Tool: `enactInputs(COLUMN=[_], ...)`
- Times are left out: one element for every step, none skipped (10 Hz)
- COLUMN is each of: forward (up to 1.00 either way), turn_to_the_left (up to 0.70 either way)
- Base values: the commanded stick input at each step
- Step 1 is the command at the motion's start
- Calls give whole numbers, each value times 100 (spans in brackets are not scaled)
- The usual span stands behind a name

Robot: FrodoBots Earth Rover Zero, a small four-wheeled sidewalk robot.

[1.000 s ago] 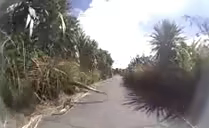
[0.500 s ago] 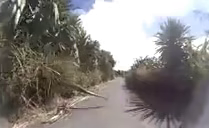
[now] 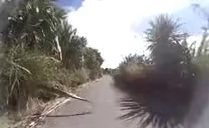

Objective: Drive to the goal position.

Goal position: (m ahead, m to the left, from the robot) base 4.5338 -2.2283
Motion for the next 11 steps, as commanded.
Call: enactInputs(forward=[85,85,85,85,85,85,85,85,85,85,85], turn_to_the_left=[0,0,0,0,0,0,0,0,0,0,0])
